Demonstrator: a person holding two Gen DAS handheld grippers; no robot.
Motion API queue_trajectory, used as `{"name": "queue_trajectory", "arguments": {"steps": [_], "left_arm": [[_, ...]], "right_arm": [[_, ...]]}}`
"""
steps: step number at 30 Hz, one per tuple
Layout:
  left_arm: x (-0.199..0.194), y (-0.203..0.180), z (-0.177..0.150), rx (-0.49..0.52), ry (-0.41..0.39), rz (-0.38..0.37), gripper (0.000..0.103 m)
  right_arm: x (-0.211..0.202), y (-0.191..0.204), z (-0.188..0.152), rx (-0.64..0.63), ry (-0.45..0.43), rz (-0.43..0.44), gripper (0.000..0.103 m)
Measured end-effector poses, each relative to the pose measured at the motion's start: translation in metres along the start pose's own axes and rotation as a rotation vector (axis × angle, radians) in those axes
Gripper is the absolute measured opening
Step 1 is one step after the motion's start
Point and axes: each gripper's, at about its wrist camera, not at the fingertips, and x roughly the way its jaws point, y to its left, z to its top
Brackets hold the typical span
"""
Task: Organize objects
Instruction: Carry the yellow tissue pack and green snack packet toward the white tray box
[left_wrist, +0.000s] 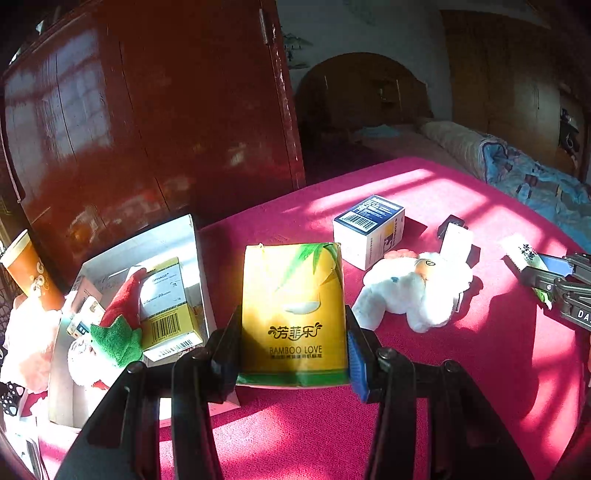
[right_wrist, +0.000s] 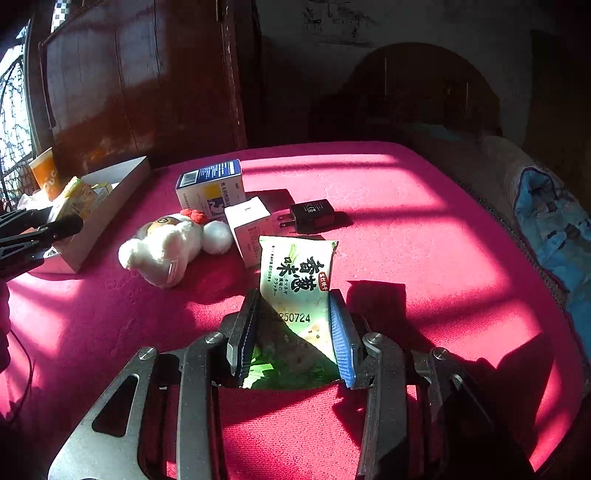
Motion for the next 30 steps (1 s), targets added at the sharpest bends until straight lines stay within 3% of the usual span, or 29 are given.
{"name": "queue_trajectory", "arguments": {"steps": [9, 30], "left_arm": [[-0.019, 0.018, -0.012, -0.060, -0.019, 0.012, 0.048], [-0.042, 0.061, -0.024, -0.174, -0.067, 0.024, 0.048]], "right_arm": [[-0.041, 0.037, 0.026, -0.019, -0.115, 0.058, 0.036], [-0.053, 0.105, 0.041, -0.120, -0.112, 0.140, 0.036]]}}
